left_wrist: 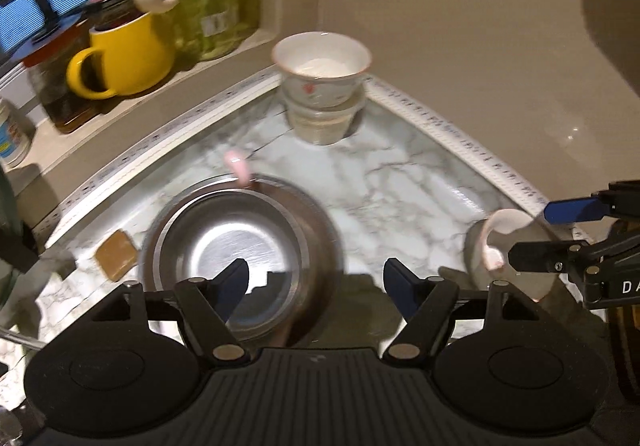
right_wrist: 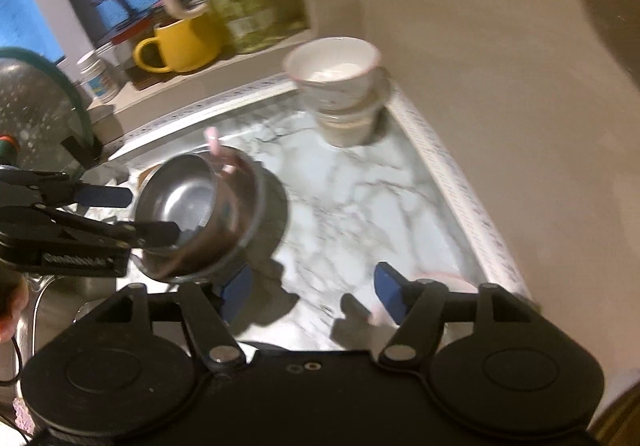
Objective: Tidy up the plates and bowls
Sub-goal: 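Close both tools on the rim of the pink-rimmed white bowl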
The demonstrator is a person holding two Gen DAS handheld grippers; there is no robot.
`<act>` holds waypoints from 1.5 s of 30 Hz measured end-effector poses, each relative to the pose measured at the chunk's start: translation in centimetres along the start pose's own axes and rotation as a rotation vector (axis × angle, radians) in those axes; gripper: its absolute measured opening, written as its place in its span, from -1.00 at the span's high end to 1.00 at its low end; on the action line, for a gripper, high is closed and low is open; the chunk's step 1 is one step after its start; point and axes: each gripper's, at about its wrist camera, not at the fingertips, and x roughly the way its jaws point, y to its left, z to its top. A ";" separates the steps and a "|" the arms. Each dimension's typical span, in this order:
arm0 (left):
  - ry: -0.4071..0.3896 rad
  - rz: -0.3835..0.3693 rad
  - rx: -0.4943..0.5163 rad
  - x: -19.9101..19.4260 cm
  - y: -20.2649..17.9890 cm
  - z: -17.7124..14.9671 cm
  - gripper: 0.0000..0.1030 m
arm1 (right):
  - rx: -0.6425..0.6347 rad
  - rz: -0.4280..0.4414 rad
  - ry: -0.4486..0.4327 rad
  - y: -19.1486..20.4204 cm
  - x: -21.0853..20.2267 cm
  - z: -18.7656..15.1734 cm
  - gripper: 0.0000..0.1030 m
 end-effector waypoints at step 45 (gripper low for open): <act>0.158 -0.170 0.093 14.3 -14.3 0.0 0.09 | 0.403 -0.177 0.072 -11.6 4.4 -9.0 0.02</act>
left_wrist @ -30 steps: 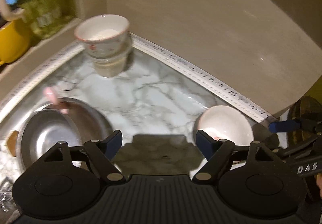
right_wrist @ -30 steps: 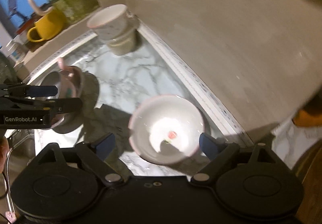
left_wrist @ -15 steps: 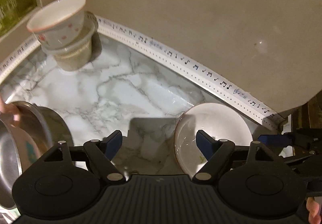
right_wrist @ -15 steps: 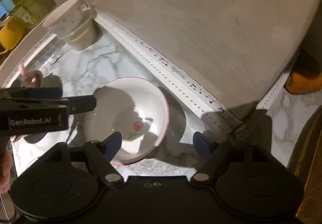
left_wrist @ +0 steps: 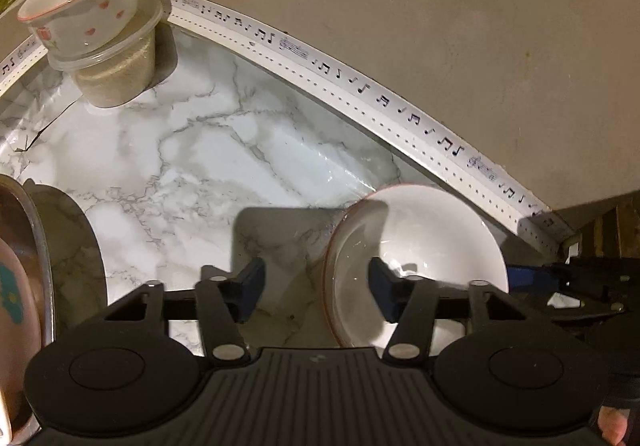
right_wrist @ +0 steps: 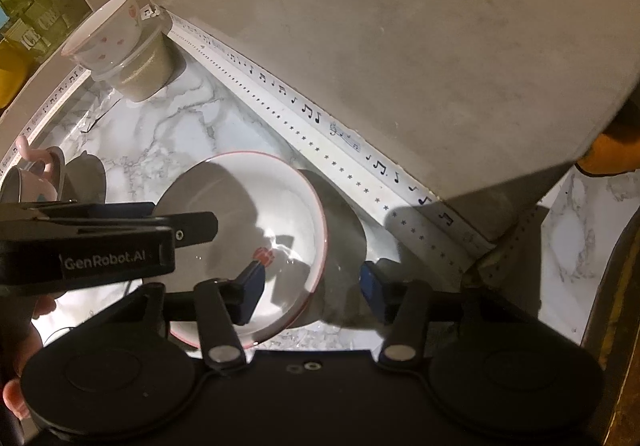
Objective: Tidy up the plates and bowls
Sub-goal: 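Close both tools on the rim of the pink-rimmed white bowl, then lift the white bowl with both tools toward the nested steel bowls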
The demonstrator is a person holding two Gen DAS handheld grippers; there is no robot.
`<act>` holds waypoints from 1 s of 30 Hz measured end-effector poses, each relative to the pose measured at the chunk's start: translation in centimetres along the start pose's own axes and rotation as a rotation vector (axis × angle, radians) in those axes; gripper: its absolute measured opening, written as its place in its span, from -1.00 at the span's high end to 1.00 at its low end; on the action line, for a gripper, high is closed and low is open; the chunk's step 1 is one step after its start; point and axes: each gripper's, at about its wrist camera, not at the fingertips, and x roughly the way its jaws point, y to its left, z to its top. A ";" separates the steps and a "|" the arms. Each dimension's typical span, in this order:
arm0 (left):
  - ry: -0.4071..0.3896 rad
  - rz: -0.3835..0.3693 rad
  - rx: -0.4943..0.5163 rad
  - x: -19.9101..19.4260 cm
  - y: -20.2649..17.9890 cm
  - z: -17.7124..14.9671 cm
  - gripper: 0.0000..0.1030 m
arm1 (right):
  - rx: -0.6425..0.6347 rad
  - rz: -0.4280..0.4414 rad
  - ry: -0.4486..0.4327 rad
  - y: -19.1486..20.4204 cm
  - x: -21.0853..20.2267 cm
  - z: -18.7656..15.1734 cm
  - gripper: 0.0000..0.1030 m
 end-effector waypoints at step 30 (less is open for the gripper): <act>-0.001 0.049 -0.055 -3.5 0.7 -0.6 0.88 | -0.081 -0.016 -0.009 2.8 -0.6 0.6 0.75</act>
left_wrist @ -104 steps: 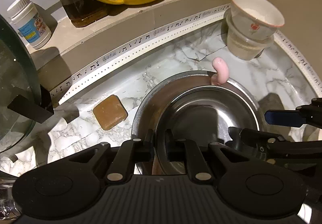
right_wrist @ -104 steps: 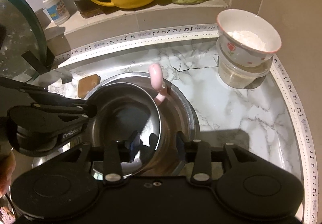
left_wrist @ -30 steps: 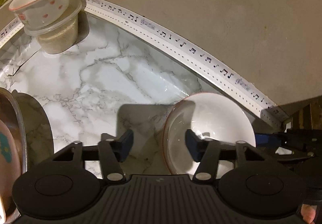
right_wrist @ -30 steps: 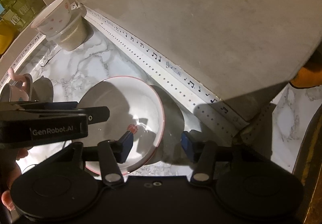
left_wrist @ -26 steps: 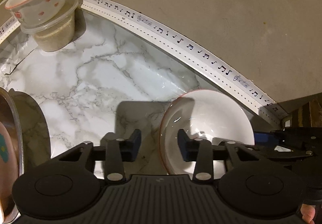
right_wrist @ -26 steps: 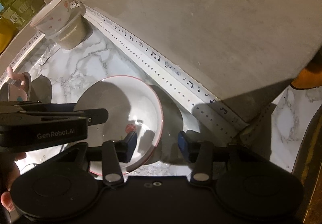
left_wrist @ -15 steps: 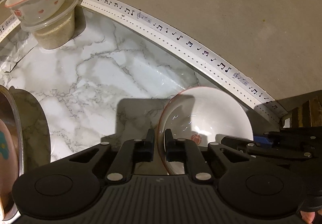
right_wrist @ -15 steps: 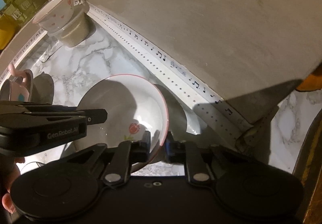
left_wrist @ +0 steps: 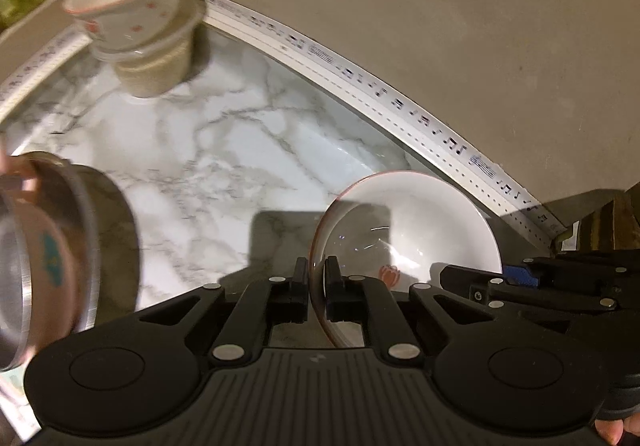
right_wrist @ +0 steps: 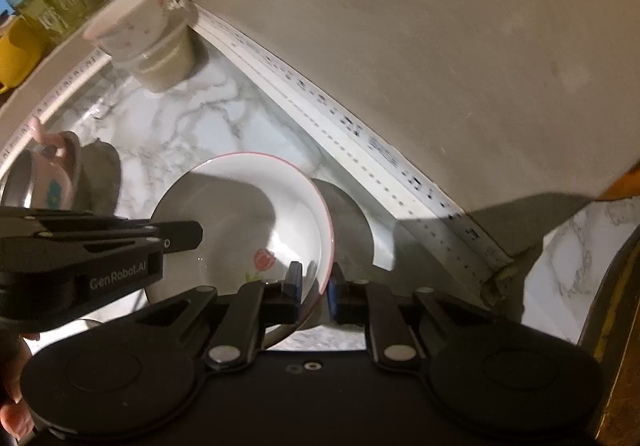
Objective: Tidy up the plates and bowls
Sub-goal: 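Lift the white bowl with both tools toward the nested steel bowls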
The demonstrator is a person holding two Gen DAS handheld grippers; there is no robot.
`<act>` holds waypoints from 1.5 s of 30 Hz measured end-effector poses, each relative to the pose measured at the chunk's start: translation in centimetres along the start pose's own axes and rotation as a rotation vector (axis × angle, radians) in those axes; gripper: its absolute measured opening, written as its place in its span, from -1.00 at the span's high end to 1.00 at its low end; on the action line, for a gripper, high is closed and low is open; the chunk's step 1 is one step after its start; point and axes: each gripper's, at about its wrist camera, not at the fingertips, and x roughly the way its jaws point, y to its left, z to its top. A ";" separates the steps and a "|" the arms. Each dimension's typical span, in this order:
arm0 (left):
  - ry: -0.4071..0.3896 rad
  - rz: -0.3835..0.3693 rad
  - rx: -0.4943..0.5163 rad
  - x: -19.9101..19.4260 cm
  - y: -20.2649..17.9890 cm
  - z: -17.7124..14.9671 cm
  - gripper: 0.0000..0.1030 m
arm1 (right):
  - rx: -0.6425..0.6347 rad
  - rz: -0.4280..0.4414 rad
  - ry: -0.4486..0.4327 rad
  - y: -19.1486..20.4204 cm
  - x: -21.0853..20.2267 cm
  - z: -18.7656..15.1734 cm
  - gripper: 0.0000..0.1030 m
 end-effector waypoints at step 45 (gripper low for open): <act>-0.114 0.250 -0.321 -11.7 21.3 -3.9 0.84 | -0.413 0.179 -0.031 24.5 -1.3 5.2 0.77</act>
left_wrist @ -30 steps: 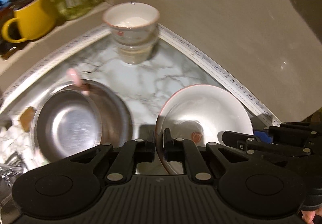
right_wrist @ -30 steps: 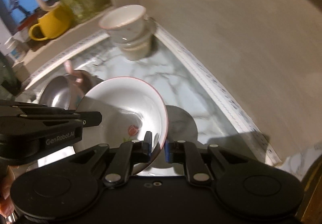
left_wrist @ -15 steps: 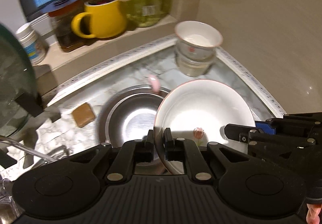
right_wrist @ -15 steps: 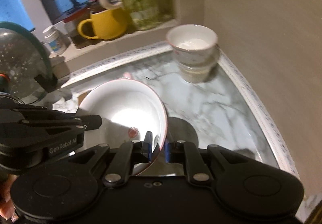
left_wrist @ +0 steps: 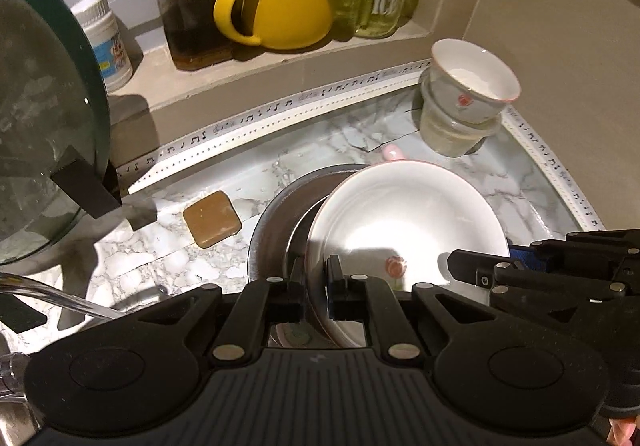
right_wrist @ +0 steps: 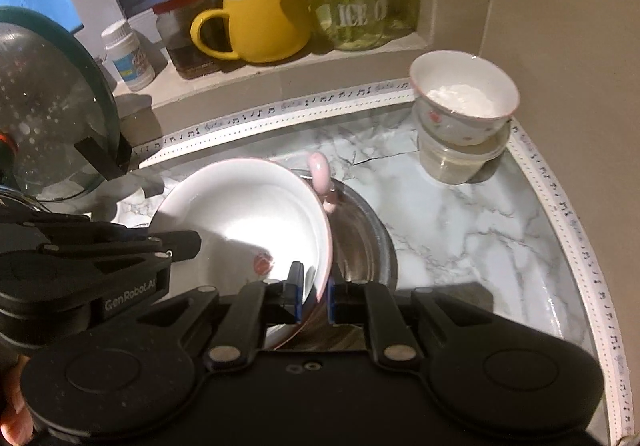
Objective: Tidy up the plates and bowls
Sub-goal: 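Lift the white bowl with both tools toward the nested steel bowls, then lower the white bowl into the pink-handled pot and open the right tool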
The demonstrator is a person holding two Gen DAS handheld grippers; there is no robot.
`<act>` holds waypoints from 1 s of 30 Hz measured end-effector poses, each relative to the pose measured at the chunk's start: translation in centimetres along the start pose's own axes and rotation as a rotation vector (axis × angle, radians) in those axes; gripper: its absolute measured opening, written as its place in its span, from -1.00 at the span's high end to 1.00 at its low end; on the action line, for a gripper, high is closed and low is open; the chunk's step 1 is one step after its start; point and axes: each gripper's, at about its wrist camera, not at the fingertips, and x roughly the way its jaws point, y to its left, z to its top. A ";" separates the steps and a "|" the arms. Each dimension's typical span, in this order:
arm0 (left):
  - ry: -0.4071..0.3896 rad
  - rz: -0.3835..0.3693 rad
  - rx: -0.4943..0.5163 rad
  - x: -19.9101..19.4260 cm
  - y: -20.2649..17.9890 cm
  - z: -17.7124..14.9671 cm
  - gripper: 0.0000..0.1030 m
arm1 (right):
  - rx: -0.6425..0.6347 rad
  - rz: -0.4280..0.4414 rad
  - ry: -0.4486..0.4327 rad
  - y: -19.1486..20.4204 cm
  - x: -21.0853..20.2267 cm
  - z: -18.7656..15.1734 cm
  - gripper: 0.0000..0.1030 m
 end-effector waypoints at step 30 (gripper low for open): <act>0.026 0.017 0.014 4.0 1.1 -1.0 0.77 | -0.118 -0.046 0.077 1.9 4.3 -0.1 0.72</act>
